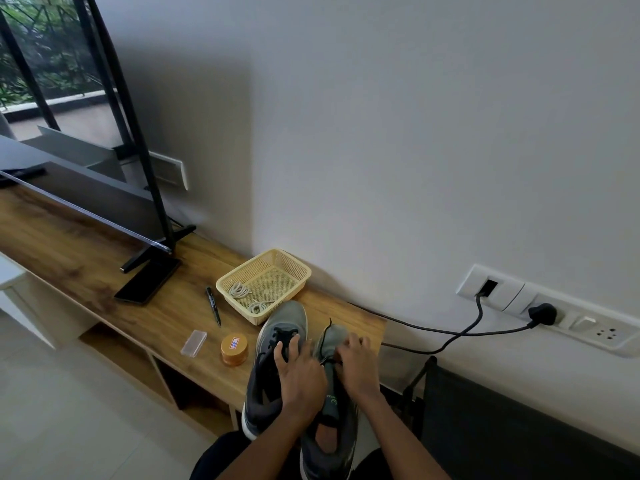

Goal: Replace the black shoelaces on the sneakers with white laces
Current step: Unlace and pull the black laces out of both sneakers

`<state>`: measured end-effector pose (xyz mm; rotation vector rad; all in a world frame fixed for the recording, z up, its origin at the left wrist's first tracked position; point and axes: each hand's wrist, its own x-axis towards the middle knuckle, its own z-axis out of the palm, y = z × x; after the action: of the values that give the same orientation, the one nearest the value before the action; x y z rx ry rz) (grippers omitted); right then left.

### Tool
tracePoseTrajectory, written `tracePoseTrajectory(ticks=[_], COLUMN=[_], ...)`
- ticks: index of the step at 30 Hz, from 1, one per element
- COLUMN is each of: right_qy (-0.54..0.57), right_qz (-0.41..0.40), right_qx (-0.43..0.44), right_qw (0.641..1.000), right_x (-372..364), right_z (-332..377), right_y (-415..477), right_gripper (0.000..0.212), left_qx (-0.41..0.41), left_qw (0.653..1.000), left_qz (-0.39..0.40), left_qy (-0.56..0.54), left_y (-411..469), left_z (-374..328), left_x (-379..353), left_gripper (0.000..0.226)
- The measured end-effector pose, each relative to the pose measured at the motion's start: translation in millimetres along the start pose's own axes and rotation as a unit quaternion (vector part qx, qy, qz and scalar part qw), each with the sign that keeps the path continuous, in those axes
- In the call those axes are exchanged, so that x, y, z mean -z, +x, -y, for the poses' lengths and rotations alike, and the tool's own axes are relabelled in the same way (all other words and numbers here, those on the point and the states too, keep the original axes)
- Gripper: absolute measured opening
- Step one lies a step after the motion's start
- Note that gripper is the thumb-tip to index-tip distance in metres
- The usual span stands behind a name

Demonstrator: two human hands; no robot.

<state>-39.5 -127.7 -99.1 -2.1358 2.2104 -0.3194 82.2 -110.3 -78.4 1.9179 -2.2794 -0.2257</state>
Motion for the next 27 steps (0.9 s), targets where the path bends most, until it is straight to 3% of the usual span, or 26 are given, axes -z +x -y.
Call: tracePoseTrajectory(ticks=[4,8,10,12,15,18,20,23,25,27], right_qy=[0.039,0.063,0.121,0.189,0.238,0.224,0.182,0.073,0.009,-0.009], right_qz=[-0.044,-0.085,-0.106,-0.097,-0.072,-0.106,-0.097,-0.032,0.012,0.017], right_qx=[-0.036,-0.160,-0.277,-0.400,-0.478,-0.412,-0.301,-0.106,-0.043,-0.039], right_qw=[0.998,0.981,0.947,0.891,0.842,0.877,0.931,0.991,0.999,0.999], right_x=[1,0,-1,-1,-2,6,13,12,4,-2], right_z=[-4,-20,-33,-45,-52,-36,-23,-5,-2,1], right_y=[2,-7,-13,-17,-17,-10,-2,5,5,4], right_gripper=[0.012,0.012,0.015,0.019,0.025,0.020,0.028,0.019,0.021,0.019], left_qx=[-0.013,-0.016,-0.017,-0.013,-0.012,-0.009,-0.009,-0.008,-0.010,-0.012], left_qw=[1.000,1.000,1.000,1.000,1.000,1.000,1.000,1.000,1.000,1.000], left_qz=[0.001,0.008,0.016,0.018,0.025,0.021,0.021,0.023,0.022,0.020], left_qy=[0.009,0.008,0.005,0.006,0.001,-0.004,-0.001,0.007,0.012,0.010], left_y=[6,6,6,7,5,4,4,5,5,4], left_z=[-2,-4,-5,-5,-6,-4,-2,-1,-1,0], left_x=[-1,4,3,3,2,3,2,2,1,1], left_gripper=[0.042,0.037,0.036,0.037,0.036,0.036,0.036,0.035,0.035,0.036])
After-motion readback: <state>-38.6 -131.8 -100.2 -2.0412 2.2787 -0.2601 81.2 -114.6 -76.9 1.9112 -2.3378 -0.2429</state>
